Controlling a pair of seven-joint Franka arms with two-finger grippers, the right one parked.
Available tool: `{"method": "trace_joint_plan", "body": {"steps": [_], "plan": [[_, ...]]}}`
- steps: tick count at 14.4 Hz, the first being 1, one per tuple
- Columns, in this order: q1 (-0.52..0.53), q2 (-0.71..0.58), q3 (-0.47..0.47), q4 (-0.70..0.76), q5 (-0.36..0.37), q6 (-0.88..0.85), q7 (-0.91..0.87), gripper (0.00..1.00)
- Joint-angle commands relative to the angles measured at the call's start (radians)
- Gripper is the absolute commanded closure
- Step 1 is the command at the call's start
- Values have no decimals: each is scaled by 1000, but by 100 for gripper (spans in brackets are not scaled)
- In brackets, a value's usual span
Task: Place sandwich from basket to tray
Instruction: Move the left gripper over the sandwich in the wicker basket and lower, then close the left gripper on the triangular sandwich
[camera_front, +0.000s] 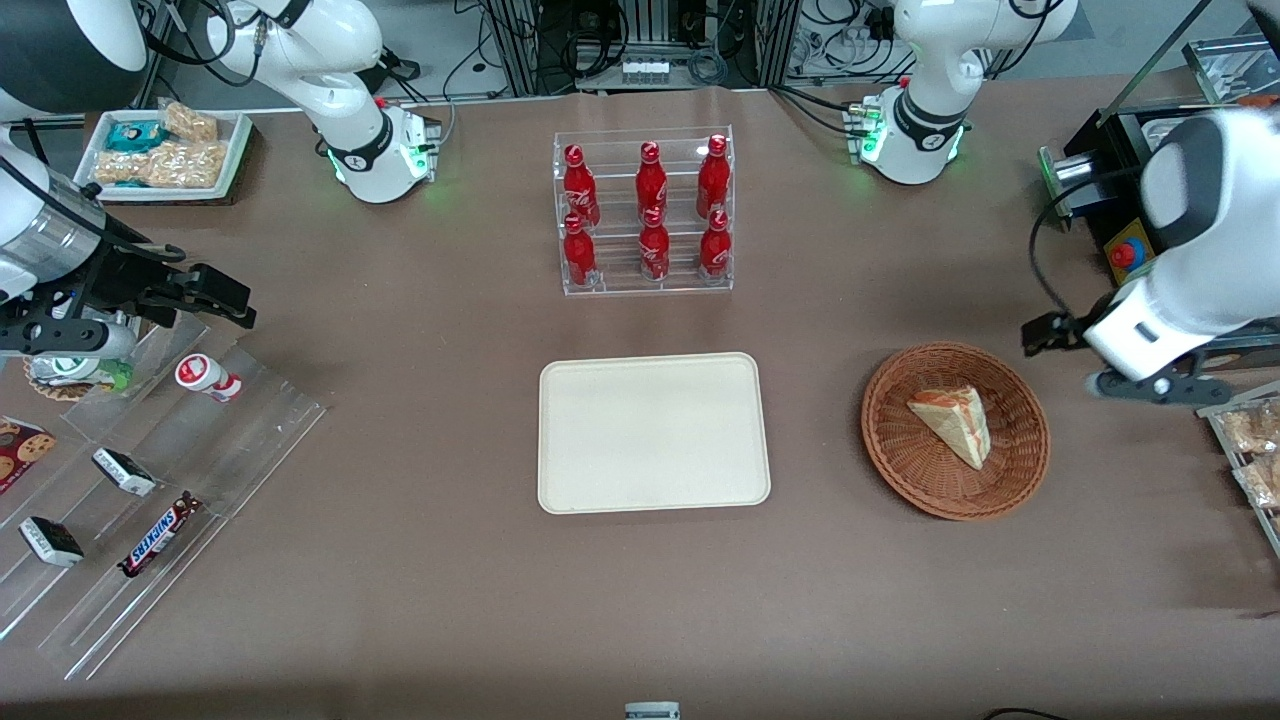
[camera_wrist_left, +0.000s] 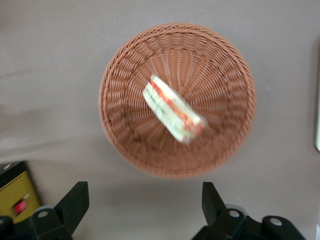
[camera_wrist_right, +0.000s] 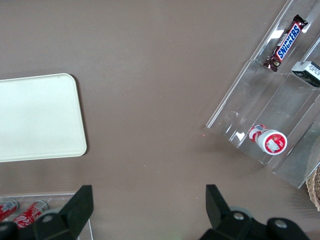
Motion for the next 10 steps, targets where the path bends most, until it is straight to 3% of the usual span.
{"method": "trace_joint_plan", "body": {"steps": [1,3,8,10], "plan": [[10,-23,-8,-180,16,208,-115,0],[8,-23,-8,-243,16,313,-243,0],[-5,59,-19,-231,-7,405,-834,0],[-21,94,-19,-213,-51,437,-951,0]]}}
